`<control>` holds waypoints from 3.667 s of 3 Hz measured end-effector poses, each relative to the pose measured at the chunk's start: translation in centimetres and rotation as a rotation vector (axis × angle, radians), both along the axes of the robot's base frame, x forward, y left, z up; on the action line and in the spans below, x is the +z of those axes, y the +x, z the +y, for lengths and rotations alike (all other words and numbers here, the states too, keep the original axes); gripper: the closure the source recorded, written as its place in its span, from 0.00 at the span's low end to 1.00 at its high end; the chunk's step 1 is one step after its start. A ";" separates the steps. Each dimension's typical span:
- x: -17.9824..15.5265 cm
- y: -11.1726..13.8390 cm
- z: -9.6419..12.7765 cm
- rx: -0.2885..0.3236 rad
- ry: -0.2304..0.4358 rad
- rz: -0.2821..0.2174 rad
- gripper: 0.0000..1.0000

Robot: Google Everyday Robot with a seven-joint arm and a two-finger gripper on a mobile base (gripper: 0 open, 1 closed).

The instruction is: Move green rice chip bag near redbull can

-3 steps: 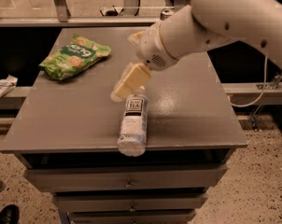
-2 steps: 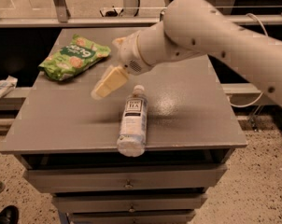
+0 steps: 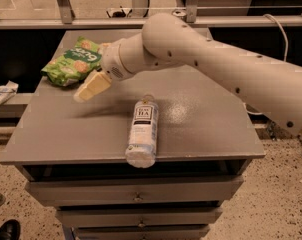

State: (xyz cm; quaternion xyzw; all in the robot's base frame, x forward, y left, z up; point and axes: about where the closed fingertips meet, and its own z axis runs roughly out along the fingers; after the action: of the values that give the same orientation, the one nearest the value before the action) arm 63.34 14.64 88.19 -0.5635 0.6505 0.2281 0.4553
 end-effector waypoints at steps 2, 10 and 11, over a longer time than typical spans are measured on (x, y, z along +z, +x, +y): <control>-0.6 4.5 3.8 -0.028 0.057 -0.033 0.00; 5.6 3.9 -1.4 -0.072 0.045 -0.234 1.00; 5.4 2.3 -6.3 -0.082 0.003 -0.227 1.00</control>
Offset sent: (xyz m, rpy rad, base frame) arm 0.0720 0.0545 -0.0081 0.0926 -0.0484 -0.0598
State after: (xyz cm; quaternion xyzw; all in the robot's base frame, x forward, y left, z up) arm 65.68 8.35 93.58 -0.5581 0.6167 0.1449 0.5359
